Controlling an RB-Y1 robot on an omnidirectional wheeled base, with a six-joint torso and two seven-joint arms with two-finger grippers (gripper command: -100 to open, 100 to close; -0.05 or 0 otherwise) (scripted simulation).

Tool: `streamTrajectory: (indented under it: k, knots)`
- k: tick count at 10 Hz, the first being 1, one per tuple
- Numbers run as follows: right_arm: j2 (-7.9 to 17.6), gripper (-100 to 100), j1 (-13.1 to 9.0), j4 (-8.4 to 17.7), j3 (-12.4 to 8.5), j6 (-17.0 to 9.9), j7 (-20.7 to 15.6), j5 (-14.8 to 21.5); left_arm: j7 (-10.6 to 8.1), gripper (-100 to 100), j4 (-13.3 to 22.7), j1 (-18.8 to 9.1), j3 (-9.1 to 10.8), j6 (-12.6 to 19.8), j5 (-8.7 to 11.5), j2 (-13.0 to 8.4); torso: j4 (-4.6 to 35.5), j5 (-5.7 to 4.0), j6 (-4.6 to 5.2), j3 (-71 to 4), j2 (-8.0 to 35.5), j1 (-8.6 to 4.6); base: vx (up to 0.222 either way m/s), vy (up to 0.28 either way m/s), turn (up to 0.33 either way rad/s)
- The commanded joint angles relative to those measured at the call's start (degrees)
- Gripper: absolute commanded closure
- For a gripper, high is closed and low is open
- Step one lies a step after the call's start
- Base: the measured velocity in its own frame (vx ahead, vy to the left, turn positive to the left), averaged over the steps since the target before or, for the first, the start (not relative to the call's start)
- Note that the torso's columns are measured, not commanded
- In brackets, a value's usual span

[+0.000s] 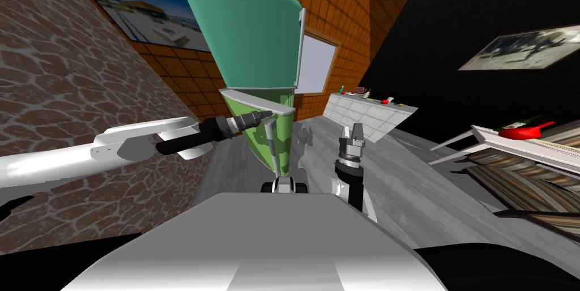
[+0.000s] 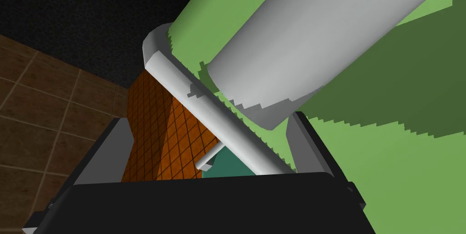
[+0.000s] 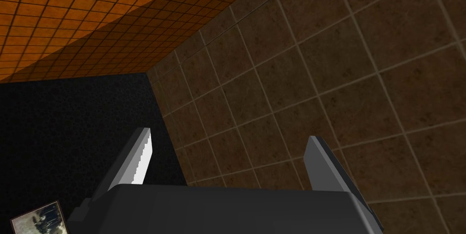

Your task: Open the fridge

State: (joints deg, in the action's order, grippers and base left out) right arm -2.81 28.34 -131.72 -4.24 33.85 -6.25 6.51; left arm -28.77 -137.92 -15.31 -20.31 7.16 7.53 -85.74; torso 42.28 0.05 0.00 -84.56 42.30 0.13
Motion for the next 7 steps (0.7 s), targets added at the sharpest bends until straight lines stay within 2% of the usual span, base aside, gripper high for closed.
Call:
streamTrajectory:
  k: [1,2,7]
  knots:
    - [0.0,0,0.0,0.0,0.0,0.0,0.0,0.0,-0.91,-100,-1.0,-0.9,0.30,0.6,0.7,-1.2,0.0,0.02,-0.02,0.1,0.1,0.04,0.033,0.001,0.018]
    - [0.0,0,0.0,0.0,0.0,0.0,0.0,0.0,-1.13,0,-1.1,-1.0,0.37,0.7,0.8,-1.4,0.0,0.00,0.01,0.1,0.2,-0.03,0.008,0.000,-0.004]
    - [0.0,0,0.0,0.0,0.0,0.0,0.0,0.0,-1.11,0,-1.0,-0.9,0.36,0.7,0.8,-1.4,0.0,-0.05,0.00,0.0,0.0,-0.13,0.000,0.000,0.000]
